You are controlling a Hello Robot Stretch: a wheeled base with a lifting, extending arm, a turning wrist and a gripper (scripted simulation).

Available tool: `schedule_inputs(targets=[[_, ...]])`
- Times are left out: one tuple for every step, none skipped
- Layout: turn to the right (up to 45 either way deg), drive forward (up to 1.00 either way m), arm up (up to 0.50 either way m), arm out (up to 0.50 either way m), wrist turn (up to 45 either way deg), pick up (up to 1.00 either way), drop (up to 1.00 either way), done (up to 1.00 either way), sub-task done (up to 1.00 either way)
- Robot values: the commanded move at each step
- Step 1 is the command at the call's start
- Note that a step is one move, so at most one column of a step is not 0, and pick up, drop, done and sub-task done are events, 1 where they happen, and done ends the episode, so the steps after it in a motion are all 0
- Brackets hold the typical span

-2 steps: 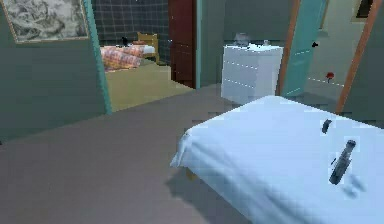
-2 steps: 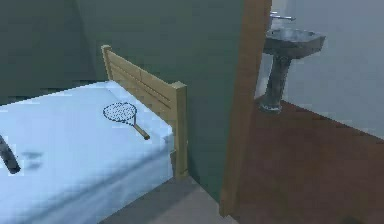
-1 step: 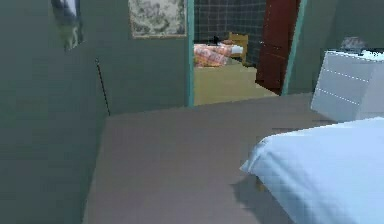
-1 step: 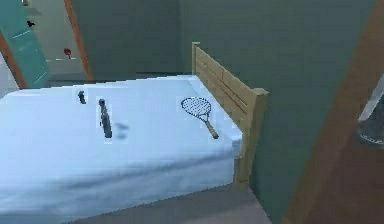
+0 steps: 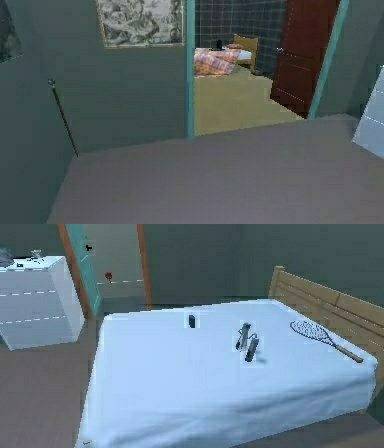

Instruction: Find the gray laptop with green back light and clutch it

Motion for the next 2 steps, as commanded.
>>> schedule_inputs(targets=[[0.0, 0.50, 0.00, 0.00, 0.0, 0.00, 0.00, 0.00, 0.00], [-18.0, 0.00, 0.00, 0.00, 0.0, 0.00, 0.00, 0.00, 0.00]])
